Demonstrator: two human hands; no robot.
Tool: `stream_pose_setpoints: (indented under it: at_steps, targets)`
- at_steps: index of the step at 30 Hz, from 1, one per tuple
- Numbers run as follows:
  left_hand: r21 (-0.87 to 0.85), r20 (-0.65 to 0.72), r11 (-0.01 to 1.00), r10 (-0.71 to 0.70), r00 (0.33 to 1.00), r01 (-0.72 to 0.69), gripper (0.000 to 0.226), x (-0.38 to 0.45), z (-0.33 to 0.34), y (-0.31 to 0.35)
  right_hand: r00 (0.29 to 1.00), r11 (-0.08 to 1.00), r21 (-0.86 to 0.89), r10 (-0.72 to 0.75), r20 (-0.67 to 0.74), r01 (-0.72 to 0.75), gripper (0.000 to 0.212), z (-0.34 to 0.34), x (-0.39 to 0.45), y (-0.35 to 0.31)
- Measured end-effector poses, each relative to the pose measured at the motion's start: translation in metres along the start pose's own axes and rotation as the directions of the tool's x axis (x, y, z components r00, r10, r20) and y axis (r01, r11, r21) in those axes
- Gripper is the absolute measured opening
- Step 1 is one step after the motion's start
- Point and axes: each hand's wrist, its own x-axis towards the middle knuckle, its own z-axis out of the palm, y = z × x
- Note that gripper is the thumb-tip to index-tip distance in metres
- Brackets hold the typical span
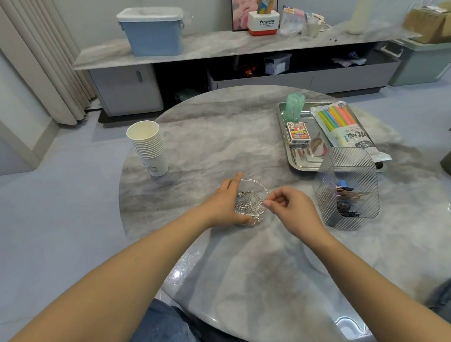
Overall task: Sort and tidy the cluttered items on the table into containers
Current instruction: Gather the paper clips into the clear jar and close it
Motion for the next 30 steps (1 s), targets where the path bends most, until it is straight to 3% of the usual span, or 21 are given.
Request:
stream_pose_setpoints:
  at_steps: [4, 8, 10, 13, 17, 20, 24, 26, 30]
  targets:
    - [-0.017, 0.003, 1.0, 0.009, 1.0, -0.009, 0.121, 0.0, 0.0, 0.002, 0.999, 0.999, 0.047, -0.025, 0.02, 0.024, 0.008, 0.001, 0.013, -0.003]
    - [-0.006, 0.016, 0.999, 0.037, 0.999, -0.037, 0.122, 0.001, 0.003, 0.005, 0.995, 0.982, -0.16, -0.104, -0.011, 0.101, 0.009, -0.018, 0.005, 0.009]
    - [-0.014, 0.032, 0.999, 0.052, 0.998, -0.051, 0.123, 0.003, 0.006, 0.008, 0.993, 0.947, -0.301, -0.101, 0.066, 0.116, 0.015, -0.033, -0.002, 0.016]
    - [-0.026, 0.064, 0.997, 0.072, 0.995, -0.071, 0.123, 0.005, 0.012, 0.015, 0.956, 0.827, -0.538, 0.004, 0.294, 0.163, 0.05, -0.058, -0.013, 0.027]
    - [-0.032, 0.079, 0.995, 0.093, 0.993, -0.091, 0.124, 0.005, 0.019, 0.023, 0.81, 0.577, -0.73, 0.189, 0.555, 0.365, 0.097, -0.076, -0.024, 0.038]
    - [-0.045, 0.083, 0.995, 0.094, 0.992, -0.09, 0.124, 0.003, 0.024, 0.028, 0.748, 0.501, -0.745, 0.254, 0.613, 0.44, 0.104, -0.079, -0.027, 0.05]
    - [-0.074, 0.065, 0.995, 0.075, 0.995, -0.07, 0.123, -0.004, 0.027, 0.031, 0.758, 0.446, -0.733, 0.163, 0.631, 0.514, 0.093, -0.078, -0.026, 0.056]
    - [-0.072, 0.062, 0.995, 0.072, 0.995, -0.068, 0.123, -0.009, 0.028, 0.032, 0.769, 0.469, -0.719, 0.12, 0.628, 0.514, 0.087, -0.076, -0.026, 0.054]
    - [-0.068, 0.058, 0.995, 0.075, 0.996, -0.071, 0.124, -0.02, 0.029, 0.031, 0.804, 0.683, -0.6, 0.031, 0.593, 0.417, 0.084, -0.089, -0.024, 0.032]
